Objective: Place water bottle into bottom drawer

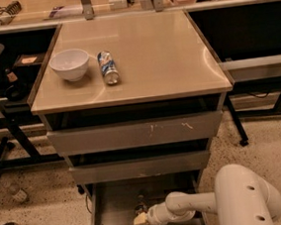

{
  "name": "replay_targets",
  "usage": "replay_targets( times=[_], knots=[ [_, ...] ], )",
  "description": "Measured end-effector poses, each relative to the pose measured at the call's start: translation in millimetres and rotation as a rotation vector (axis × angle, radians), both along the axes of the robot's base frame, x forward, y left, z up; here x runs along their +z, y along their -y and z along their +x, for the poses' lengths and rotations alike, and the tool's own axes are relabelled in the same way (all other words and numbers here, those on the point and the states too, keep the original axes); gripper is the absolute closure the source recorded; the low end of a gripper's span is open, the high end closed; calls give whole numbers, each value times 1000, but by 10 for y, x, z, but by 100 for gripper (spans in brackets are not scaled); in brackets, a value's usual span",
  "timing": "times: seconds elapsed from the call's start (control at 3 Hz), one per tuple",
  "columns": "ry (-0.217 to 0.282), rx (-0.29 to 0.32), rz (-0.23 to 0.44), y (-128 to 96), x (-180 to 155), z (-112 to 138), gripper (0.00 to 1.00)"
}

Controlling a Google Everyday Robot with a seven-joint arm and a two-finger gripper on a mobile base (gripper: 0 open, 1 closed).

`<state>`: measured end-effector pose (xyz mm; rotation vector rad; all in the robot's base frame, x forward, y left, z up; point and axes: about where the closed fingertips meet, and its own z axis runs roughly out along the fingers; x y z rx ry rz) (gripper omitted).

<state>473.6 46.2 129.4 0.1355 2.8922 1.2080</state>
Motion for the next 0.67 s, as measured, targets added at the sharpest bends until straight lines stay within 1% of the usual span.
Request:
replay_targets(
  times=[0.67],
  knots=[
    [0, 0, 0, -1, 0, 0, 35]
  ],
)
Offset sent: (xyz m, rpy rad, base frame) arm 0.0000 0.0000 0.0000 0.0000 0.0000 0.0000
